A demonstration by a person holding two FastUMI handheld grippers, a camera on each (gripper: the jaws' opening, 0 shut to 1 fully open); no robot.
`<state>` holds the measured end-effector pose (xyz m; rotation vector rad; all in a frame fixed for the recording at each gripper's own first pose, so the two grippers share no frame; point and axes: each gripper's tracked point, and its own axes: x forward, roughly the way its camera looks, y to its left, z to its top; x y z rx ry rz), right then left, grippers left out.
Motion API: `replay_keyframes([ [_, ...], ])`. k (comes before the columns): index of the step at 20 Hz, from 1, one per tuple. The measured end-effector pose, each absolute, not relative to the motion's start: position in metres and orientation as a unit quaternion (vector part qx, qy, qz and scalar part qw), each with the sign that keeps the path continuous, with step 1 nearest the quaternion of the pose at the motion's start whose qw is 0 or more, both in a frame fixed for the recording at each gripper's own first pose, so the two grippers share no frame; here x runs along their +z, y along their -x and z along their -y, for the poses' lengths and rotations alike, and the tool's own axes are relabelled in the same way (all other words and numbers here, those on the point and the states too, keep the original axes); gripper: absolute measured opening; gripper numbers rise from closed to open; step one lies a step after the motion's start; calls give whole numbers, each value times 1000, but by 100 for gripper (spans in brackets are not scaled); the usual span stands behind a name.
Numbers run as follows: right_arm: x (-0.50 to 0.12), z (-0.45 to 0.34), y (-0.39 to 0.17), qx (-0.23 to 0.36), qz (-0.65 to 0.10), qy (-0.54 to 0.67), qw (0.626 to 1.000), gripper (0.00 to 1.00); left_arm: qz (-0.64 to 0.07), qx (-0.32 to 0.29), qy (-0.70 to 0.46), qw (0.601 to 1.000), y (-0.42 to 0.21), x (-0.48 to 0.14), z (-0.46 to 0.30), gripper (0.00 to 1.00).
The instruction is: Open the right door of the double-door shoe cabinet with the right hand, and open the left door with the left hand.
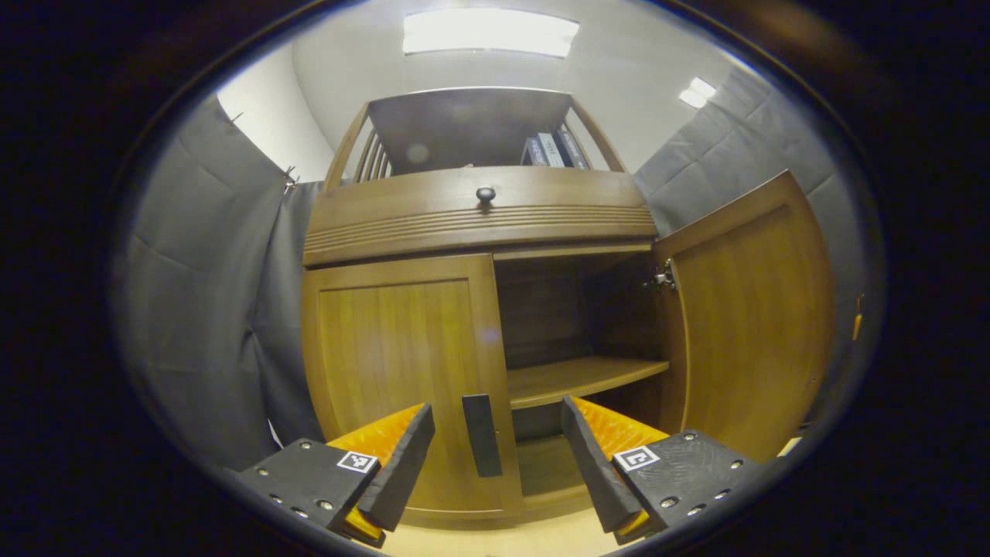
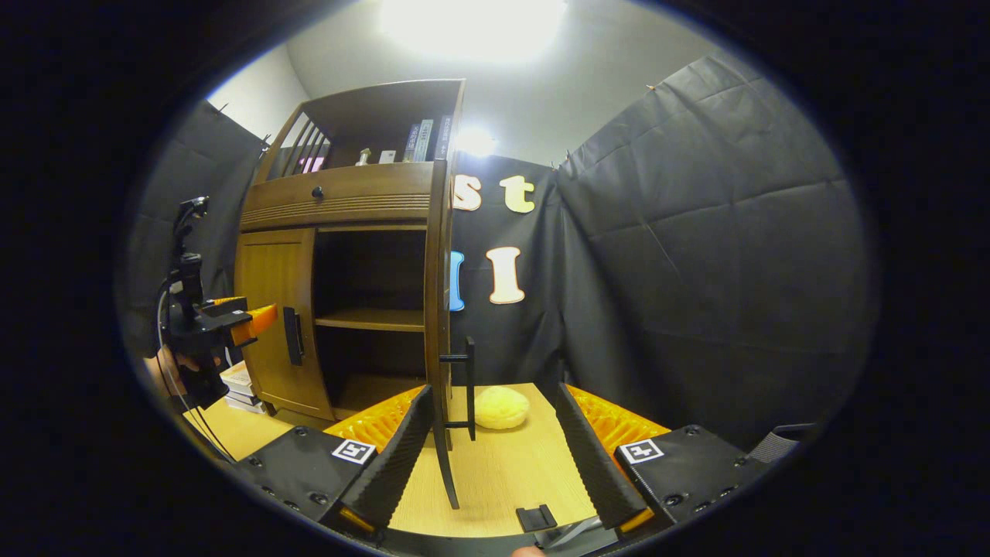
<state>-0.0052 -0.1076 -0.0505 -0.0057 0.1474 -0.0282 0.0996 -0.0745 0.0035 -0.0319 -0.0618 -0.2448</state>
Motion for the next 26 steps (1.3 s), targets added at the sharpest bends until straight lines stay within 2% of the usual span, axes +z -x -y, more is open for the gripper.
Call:
replay_keyframes([
  [12, -61, 125, 29, -61, -100, 7, 993, 96, -24, -101, 41, 994, -192, -52, 65, 95],
  [14, -61, 124, 30, -62, -103, 7, 993, 99, -40, -99, 40, 993, -198, -62, 66, 96],
  [20, -64, 121, 29, -63, -108, 3, 992, 96, -69, -116, 25, 991, -211, -86, 78, 84],
  [22, -65, 119, 29, -60, -111, 4, 992, 99, -67, -120, 32, 990, -210, -85, 81, 68],
  [26, -65, 116, 29, -53, -113, 5, 992, 96, -70, -106, 30, 991, -216, -88, 88, 36],
])
